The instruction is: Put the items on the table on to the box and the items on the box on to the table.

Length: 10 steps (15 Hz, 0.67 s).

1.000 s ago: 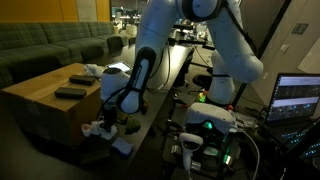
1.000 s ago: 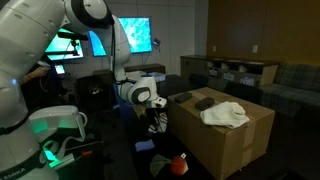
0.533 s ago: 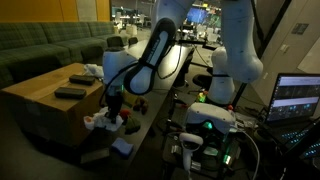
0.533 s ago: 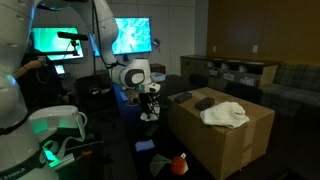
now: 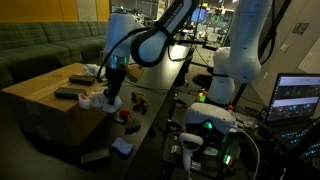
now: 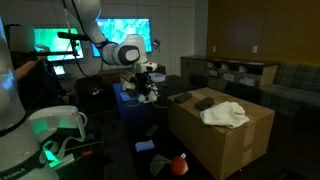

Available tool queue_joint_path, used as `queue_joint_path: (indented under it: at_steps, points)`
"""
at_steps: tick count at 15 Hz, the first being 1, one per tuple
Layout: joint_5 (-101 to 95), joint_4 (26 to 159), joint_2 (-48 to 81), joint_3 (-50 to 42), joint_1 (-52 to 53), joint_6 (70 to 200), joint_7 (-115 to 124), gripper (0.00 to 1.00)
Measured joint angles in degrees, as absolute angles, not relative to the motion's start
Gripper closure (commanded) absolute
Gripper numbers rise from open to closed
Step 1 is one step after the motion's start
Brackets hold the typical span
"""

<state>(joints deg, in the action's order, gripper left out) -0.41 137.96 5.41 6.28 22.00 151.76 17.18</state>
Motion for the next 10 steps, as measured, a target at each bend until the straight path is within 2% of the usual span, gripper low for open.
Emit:
queue_joint_path:
  at_steps: [4, 10]
  points:
    - [-2.21, 136.71, 1.74, 7.86, 19.36, 150.68, 16.71, 0.99]
    - [-7.83, 128.73, 5.05, 7.78, 14.98, 150.50, 16.89, 0.99]
